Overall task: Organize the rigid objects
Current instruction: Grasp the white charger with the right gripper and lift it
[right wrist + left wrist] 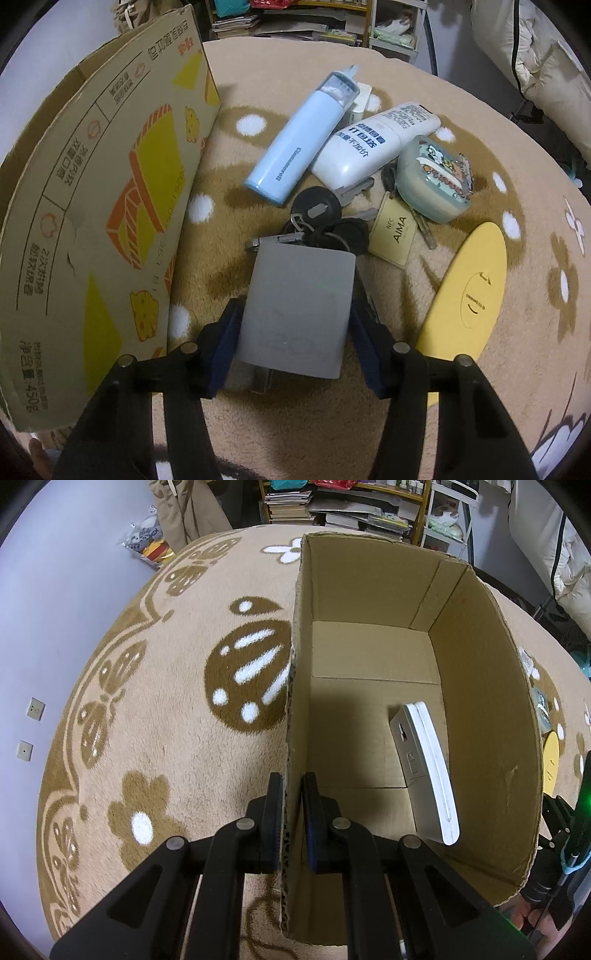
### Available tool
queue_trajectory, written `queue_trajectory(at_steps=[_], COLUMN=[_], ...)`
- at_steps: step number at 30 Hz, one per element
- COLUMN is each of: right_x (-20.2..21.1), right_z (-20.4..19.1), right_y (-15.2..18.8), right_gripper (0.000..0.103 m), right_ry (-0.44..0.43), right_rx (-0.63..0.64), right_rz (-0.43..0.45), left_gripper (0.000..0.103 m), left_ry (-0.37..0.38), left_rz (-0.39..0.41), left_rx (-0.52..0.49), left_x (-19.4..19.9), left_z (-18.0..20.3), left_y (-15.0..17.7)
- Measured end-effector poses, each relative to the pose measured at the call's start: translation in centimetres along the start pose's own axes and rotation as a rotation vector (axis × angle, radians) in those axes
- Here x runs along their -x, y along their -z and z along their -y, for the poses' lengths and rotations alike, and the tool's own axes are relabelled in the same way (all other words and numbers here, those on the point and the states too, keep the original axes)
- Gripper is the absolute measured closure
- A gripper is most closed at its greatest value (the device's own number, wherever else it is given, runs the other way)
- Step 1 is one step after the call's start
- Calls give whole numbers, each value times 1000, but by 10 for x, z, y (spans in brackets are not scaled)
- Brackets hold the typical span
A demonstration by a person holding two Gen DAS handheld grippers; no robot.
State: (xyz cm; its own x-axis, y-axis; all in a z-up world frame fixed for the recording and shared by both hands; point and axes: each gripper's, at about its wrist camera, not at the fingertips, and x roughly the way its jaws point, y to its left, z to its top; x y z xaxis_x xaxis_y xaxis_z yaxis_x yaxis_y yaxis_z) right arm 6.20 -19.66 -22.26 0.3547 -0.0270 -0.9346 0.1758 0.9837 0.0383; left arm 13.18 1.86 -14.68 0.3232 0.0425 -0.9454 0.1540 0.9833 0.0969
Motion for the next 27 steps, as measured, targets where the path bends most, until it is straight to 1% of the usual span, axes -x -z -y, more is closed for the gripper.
queue_trajectory(at_steps=[6,12,16,22,25,27], right_x=[11,30,46,70,82,89], right_z=[7,4,3,4,4,8], right_y=[-6,-11,-16,-27,-38,-47], right_gripper=[46,46,46,46,46,46], right_ry=[-25,-49,-64,-113,-142,-174], right_rx=[-25,-23,-26,-21,-9,-24], right_rz=[21,79,133,204,244,256], left_gripper=[93,93,93,93,93,93], left_ry=[-11,-1,1,2,-2,-7], left_rz=[4,1,0,-1,1,-10], left_rx=[-6,4,6,7,-4,-6], left_x=[1,1,2,2,1,-2], left_z=[3,3,2,2,3,3], left_y=[1,2,2,1,1,1])
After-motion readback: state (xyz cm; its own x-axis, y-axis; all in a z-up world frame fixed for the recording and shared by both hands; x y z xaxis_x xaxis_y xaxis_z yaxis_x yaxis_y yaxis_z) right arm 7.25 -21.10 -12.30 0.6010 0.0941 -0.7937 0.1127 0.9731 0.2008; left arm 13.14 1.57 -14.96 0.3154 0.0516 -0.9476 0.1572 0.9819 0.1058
